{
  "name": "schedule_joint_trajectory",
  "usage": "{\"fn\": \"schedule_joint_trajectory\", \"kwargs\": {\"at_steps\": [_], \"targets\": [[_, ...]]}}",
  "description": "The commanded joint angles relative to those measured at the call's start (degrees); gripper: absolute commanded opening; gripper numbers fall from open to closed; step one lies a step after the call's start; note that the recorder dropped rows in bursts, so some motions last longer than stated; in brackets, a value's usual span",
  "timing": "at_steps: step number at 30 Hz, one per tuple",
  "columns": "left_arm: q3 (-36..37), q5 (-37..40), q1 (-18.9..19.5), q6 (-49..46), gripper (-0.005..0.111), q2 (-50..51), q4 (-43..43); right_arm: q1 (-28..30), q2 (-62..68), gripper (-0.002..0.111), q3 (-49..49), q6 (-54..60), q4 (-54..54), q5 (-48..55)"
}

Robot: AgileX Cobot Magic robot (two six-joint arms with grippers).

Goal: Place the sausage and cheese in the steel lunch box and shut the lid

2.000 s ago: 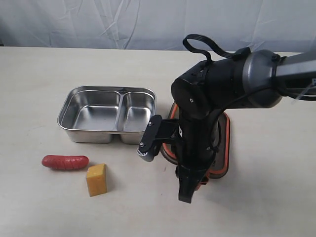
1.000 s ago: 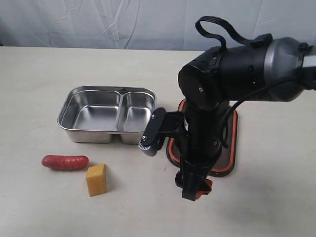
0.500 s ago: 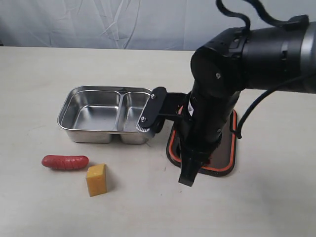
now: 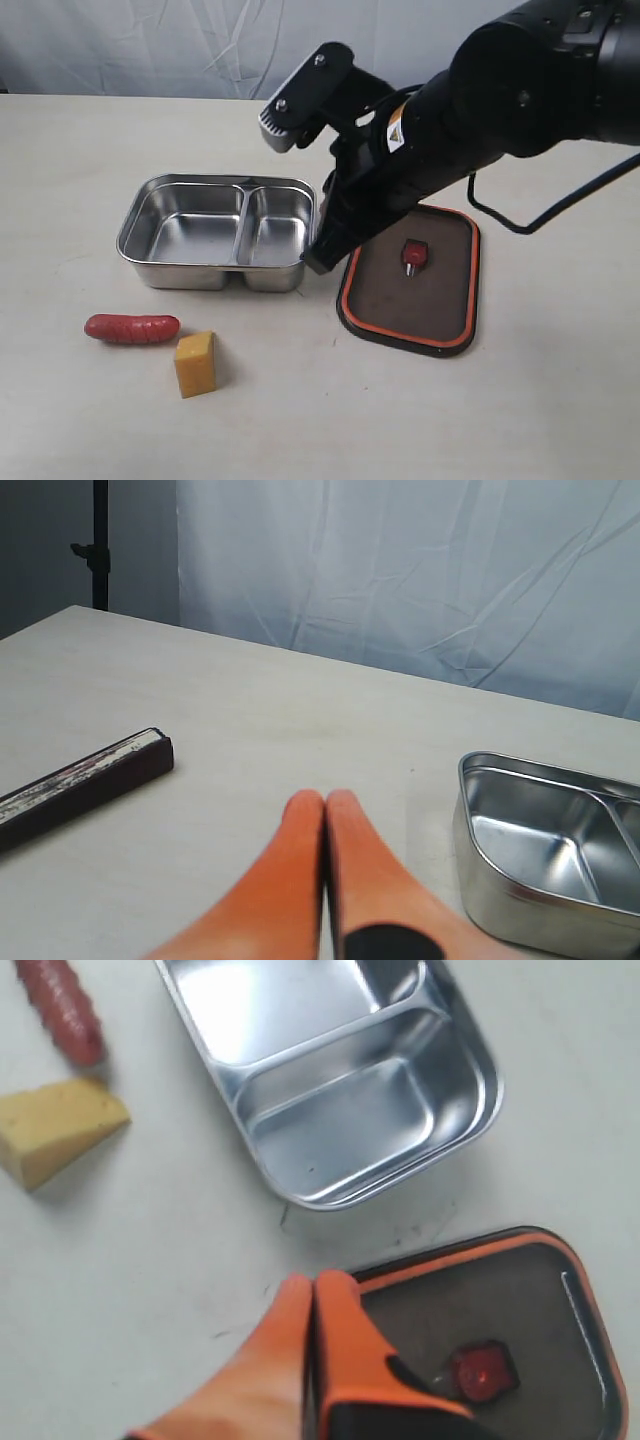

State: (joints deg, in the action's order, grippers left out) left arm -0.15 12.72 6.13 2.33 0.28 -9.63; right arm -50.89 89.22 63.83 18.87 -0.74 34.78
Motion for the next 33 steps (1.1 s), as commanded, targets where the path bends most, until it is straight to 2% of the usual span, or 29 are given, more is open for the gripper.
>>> {"fn": "schedule_joint_trajectory", "kwargs": {"at_steps": [1,6,9,13,16,19,22,24,26,29,33], "targets": [[0.15,-0.5,0.19,0.08,0.0,-0.28,-0.35,2.16,-1.63,0.002,-0.06,-2.64,-0.01,-0.73],[0.15,-2.79,0.19,0.09,0.0,-0.28,0.74,2.28,-2.41,0.002,-0.06,-4.66,-0.5,-0.59],[0.15,-9.63,0.19,0.23,0.0,-0.28,0.21,2.28,-2.83,0.002,-0.06,-6.79,-1.38,-0.84],[0.15,-18.38,0.19,0.86,0.0,-0.28,-6.09,2.28,-3.52,0.002,-0.06,-8.46,-0.48,-0.34],[0.15,-22.1,-0.05,7.25,0.0,-0.28,-11.43,2.28,-3.88,0.002,-0.06,-8.46,1.22,1.09],[-0.37,-23.05,-0.05,10.95,0.0,-0.28,-7.95,3.38,-3.88,0.002,-0.06,-8.59,1.68,2.12],[-4.99,-12.72,-0.05,10.95,0.0,0.04,-4.79,5.92,-3.88,0.002,-0.06,-8.59,1.68,1.7],[-10.44,-4.24,-0.05,10.26,0.0,3.81,-4.52,8.05,-3.88,0.002,-0.06,-8.59,1.68,1.48],[-16.91,3.43,-0.05,5.35,0.0,9.89,-3.72,9.89,-3.88,0.002,-0.06,-8.59,1.68,1.22],[-26.94,16.01,-0.05,-10.44,0.0,21.55,-4.32,12.48,-3.88,0.002,-0.06,-8.59,1.56,0.97],[-38.93,34.73,-0.05,-37.01,0.0,40.11,-10.07,14.72,-3.88,0.002,-0.06,-8.59,1.44,0.97]]}}
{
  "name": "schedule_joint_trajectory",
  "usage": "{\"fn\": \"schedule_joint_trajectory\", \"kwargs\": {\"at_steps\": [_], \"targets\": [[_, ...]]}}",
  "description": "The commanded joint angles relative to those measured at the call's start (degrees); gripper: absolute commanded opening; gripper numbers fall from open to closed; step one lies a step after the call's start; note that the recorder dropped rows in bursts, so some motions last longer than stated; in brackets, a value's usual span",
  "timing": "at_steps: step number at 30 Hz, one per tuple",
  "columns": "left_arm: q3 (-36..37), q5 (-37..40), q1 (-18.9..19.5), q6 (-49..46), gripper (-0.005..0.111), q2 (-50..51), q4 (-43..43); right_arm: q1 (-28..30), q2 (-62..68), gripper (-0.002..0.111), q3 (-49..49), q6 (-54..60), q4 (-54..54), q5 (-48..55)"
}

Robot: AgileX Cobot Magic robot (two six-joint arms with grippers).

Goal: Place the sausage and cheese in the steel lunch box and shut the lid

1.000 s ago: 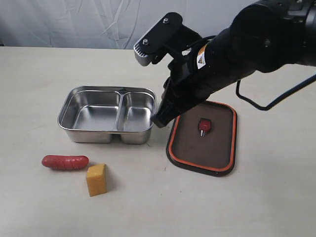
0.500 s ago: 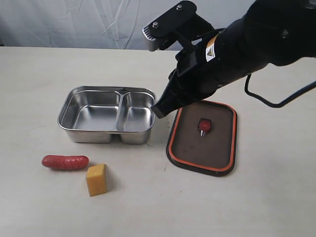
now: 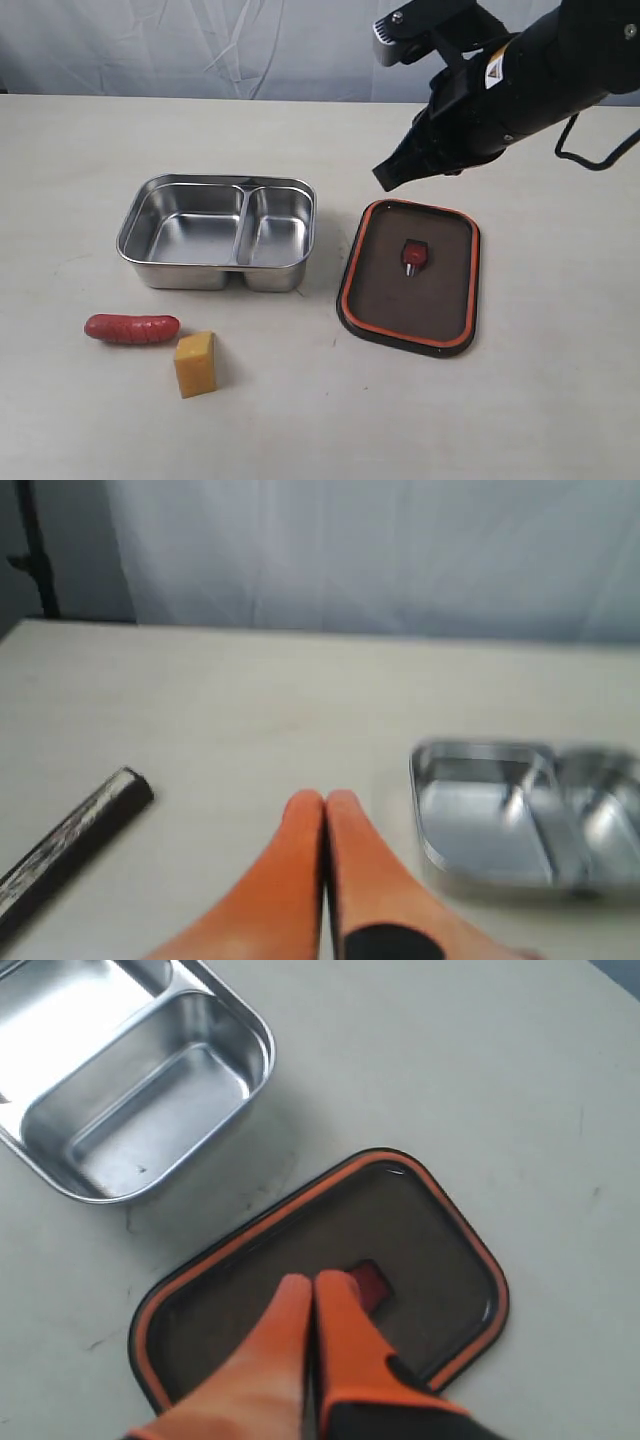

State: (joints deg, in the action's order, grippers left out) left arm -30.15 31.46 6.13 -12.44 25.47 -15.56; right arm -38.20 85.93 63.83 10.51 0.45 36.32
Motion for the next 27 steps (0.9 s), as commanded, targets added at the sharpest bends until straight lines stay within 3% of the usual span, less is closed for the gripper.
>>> {"fn": "schedule_joint_trajectory", "kwargs": {"at_steps": [1,5,9,11,14,16,18,21,27], "targets": [[-12.94,22.53,-0.05,-33.56,0.0,23.47,-6.31,2.25,-0.59,0.002,-0.06,-0.23,0.41,-0.57],[-16.07,21.1,-2.39,-40.6,0.0,39.0,-5.14,2.25,-0.59,0.002,-0.06,-0.23,-0.07,-0.34],[-16.15,22.07,-6.36,-44.37,0.002,47.66,-6.21,2.25,-0.59,0.002,-0.06,-0.23,0.06,-0.45],[-16.15,23.11,-9.51,-47.6,0.013,50.85,-6.81,2.25,-0.59,0.002,-0.06,-0.23,0.06,-0.57],[-16.15,19.26,-14.36,-52.21,0.047,55.1,-6.46,2.25,-0.59,0.002,-0.06,-0.23,0.06,-0.57],[-16.15,14.66,-16.87,-52.32,0.055,57.2,-5.1,2.25,-0.59,0.002,-0.06,-0.23,-0.08,-0.57],[-16.15,13.45,-19.24,-52.32,0.055,59.61,0.17,2.25,-0.59,0.002,-0.06,-0.23,-0.06,-0.46],[-16.15,13.2,-21.49,-52.32,0.055,63.57,1.09,2.25,-0.59,0.002,-0.06,-0.23,-0.06,-0.34],[-16.15,13.2,-21.78,-52.47,0.055,68.77,0.44,2.25,-0.59,0.002,-0.06,-0.23,-0.06,-0.56]]}}
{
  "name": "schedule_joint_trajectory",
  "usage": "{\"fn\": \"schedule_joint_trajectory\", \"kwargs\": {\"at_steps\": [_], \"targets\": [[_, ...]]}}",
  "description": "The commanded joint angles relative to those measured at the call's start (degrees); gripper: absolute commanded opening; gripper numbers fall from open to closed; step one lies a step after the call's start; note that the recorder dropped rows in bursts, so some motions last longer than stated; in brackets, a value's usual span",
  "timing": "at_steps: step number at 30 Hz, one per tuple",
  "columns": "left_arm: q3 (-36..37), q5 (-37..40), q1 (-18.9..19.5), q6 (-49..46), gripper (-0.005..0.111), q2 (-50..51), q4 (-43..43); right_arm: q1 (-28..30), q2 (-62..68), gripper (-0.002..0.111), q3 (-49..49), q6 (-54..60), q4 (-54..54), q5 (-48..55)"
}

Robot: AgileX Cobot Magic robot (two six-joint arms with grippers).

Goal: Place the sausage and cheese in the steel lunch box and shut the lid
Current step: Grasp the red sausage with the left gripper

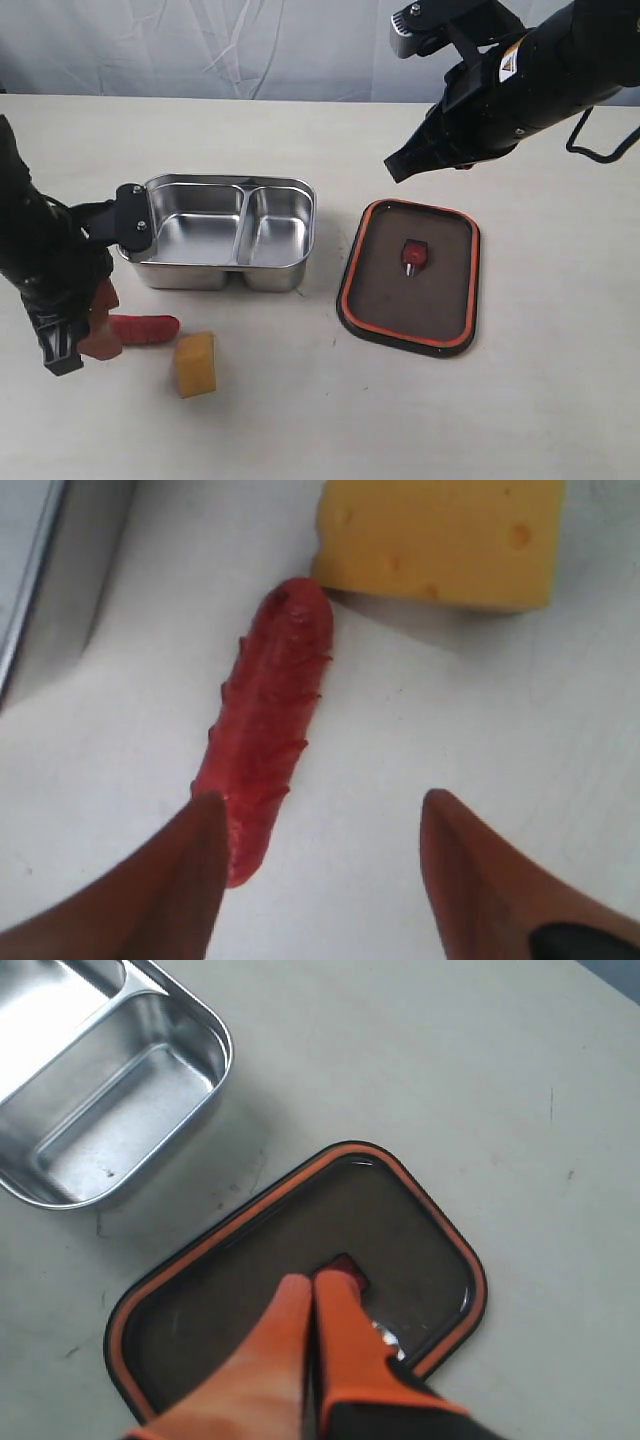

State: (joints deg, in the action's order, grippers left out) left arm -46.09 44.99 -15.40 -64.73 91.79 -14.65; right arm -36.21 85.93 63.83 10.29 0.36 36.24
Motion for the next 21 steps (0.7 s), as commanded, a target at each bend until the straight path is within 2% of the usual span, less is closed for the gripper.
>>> {"fn": "schedule_joint_trajectory", "kwargs": {"at_steps": [1,7,15,17,21], "targets": [[-0.22,-0.87,-0.25,-0.28,0.055,2.98,-0.47,0.26,-0.59,0.002,-0.06,-0.02,0.03,-0.73],[-0.22,-6.23,-0.25,-0.41,0.055,8.27,-2.33,0.26,-0.59,0.002,-0.06,-0.02,0.03,-0.87],[-1.2,-6.34,-0.25,-0.41,0.052,9.78,-1.92,0.26,-0.59,0.002,-0.06,-0.02,-0.36,-0.76],[-1.72,-6.34,-0.25,0.29,0.045,10.02,-3.03,0.26,-0.59,0.002,-0.06,-0.02,-0.36,-0.76],[-2.58,-5.81,-0.25,0.29,0.022,10.76,-5.6,0.26,-0.59,0.002,-0.06,-0.02,-0.36,-0.76]]}}
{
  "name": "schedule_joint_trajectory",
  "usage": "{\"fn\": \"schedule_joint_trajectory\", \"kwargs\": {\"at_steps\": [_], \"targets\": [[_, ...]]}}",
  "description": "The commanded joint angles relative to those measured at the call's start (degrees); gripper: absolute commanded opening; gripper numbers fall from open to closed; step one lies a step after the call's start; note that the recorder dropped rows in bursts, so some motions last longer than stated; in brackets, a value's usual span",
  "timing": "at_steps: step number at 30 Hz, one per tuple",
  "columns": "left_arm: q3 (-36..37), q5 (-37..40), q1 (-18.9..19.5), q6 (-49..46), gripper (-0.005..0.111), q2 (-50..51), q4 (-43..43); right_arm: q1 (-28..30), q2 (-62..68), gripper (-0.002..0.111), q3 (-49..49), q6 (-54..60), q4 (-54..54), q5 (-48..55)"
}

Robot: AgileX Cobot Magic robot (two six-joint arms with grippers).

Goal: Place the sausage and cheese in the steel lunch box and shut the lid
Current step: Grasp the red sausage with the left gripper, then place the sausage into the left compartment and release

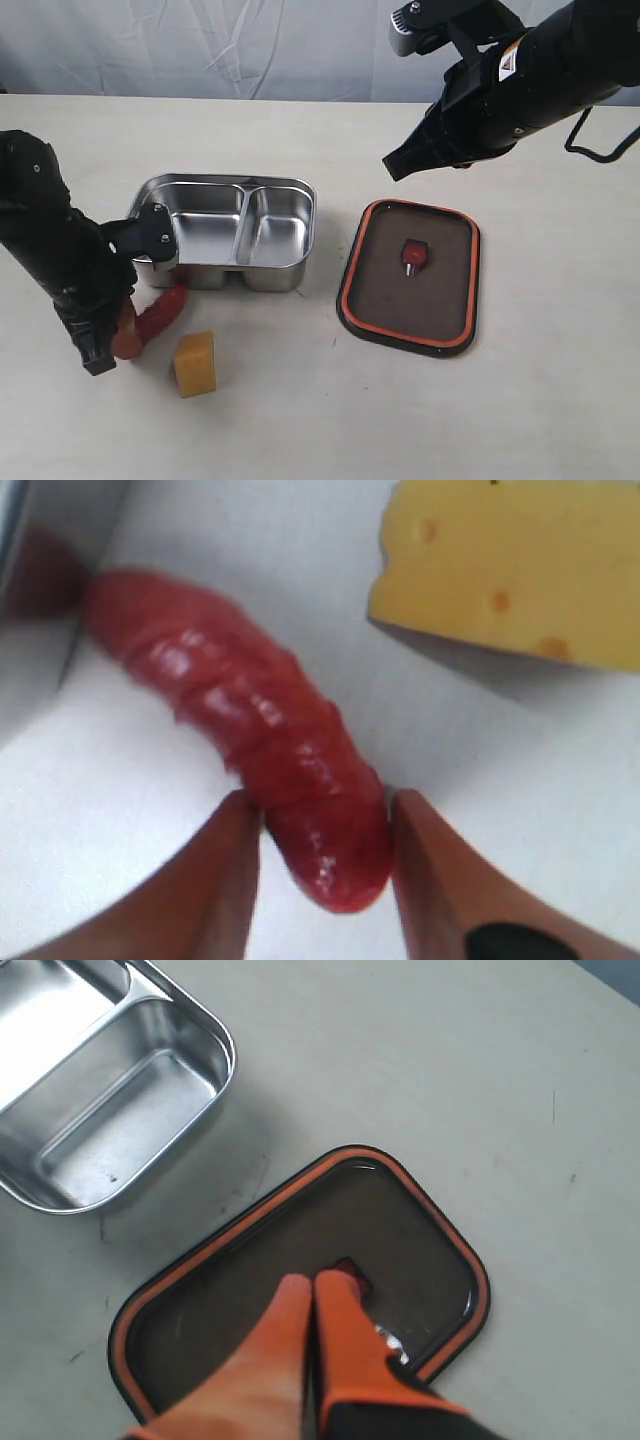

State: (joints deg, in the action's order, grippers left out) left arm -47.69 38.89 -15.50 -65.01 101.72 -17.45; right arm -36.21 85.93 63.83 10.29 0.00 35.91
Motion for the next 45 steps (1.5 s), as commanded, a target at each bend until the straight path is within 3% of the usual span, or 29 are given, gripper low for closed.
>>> {"fn": "schedule_joint_trajectory", "kwargs": {"at_steps": [1,5,16,37,45], "targets": [[-1.12,0.86,-0.16,0.57,0.016,1.06,-3.4,0.26,-0.59,0.002,-0.06,-0.02,0.0,-0.43],[-1.12,3.83,-0.16,2.01,0.0,1.69,-3.66,0.26,-0.59,0.002,-0.06,-0.02,0.0,-0.2],[-1.12,10.42,-0.16,6.16,0.0,1.33,-1.79,0.26,-0.59,0.002,-0.06,-0.02,0.0,-0.2],[-1.12,10.14,-0.16,7.8,0.0,-11.16,-0.41,0.26,-0.59,0.002,-0.06,-0.02,0.0,-0.31],[-4.2,4.3,-0.16,7.8,0.0,-15.61,-0.44,0.26,-0.59,0.002,-0.06,-0.02,0.0,-0.31]]}}
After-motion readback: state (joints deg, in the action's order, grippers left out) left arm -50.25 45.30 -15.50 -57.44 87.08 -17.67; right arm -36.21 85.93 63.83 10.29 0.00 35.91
